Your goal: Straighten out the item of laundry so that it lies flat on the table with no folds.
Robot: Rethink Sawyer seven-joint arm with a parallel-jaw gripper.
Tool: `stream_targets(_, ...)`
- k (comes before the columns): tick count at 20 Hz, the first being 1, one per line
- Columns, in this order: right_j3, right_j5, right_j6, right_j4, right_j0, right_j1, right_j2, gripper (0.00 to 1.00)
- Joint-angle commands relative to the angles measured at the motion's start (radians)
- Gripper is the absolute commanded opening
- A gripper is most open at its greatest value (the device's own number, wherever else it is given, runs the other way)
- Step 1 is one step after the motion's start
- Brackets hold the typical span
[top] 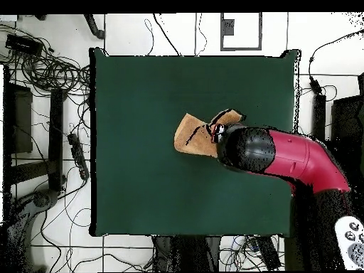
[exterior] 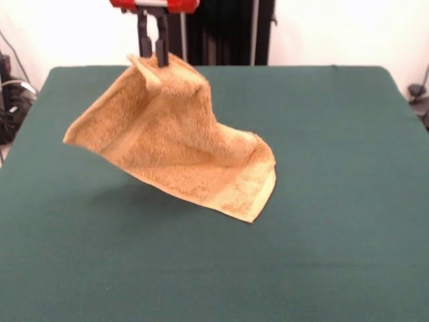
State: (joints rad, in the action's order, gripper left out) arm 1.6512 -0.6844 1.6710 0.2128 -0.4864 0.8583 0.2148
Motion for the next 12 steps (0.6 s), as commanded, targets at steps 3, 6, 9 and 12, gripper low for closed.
stream_targets(3, 0.114, -0.236, -0.161, -0.027, -0.095, 0.177, 0.041, 0.00)
stream_targets(6, 0.177, -0.198, -0.216, -0.029, -0.172, 0.192, 0.062, 0.00)
stream_targets(9, 0.206, -0.136, -0.252, -0.005, -0.247, 0.176, 0.119, 1.00)
stream_targets(12, 0.223, -0.084, -0.273, -0.004, -0.283, 0.158, 0.152, 1.00)
